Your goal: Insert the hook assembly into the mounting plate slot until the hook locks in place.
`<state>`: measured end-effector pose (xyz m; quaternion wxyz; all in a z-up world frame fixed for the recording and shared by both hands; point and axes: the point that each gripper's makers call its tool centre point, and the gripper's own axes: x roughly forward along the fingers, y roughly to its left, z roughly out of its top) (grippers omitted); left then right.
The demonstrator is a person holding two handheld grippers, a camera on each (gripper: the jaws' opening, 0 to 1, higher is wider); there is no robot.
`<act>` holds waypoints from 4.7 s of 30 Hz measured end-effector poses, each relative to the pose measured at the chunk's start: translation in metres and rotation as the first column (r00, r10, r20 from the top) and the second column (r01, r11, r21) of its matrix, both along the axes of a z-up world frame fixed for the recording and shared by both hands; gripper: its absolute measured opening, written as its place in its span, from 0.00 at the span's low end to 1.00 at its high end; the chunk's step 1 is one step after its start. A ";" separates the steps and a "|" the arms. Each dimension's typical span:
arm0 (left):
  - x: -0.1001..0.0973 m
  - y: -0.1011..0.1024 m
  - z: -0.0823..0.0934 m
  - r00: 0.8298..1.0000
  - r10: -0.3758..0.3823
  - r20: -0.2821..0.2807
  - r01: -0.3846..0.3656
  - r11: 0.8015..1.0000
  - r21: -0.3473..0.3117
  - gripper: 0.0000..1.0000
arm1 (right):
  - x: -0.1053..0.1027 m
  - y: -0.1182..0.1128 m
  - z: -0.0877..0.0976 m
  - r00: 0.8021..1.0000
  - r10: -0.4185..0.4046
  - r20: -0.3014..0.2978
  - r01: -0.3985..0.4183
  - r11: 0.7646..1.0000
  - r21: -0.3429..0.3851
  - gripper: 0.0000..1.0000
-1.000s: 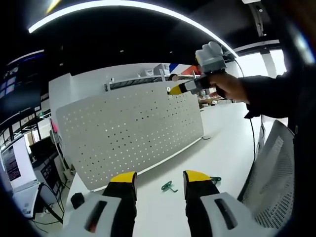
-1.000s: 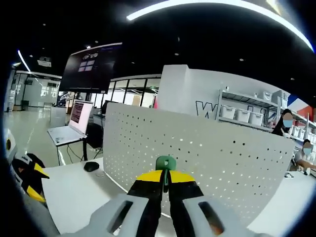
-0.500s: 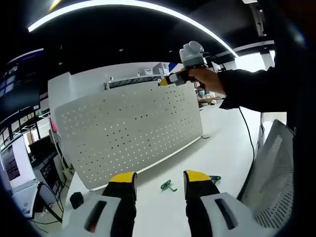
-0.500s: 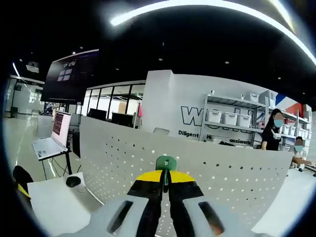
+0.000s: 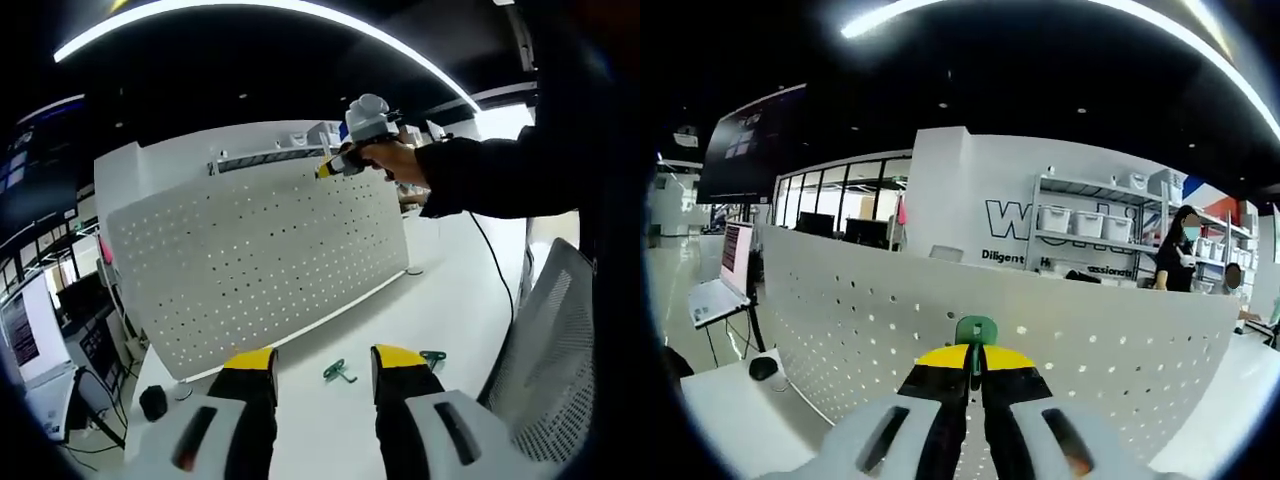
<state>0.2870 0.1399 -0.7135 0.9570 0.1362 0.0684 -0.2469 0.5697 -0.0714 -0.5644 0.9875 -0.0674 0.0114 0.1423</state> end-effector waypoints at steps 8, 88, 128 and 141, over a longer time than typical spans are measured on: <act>0.001 0.001 0.000 1.000 0.008 0.002 -0.008 1.000 0.003 0.38 | 0.010 0.001 -0.003 1.000 -0.026 -0.008 0.026 0.999 -0.019 0.01; -0.002 -0.005 -0.011 0.999 -0.030 -0.038 0.032 0.998 0.049 0.37 | -0.123 -0.014 -0.030 0.993 0.002 0.117 0.007 0.997 -0.078 0.31; 0.005 -0.002 -0.008 0.994 -0.057 -0.092 0.057 0.998 0.006 0.38 | -0.215 0.019 -0.105 0.988 0.153 0.015 -0.153 0.988 -0.029 0.31; 0.052 -0.013 -0.004 0.985 -0.145 -0.098 0.154 0.984 0.091 0.36 | -0.211 0.013 -0.104 0.989 0.144 0.012 -0.144 0.990 -0.006 0.31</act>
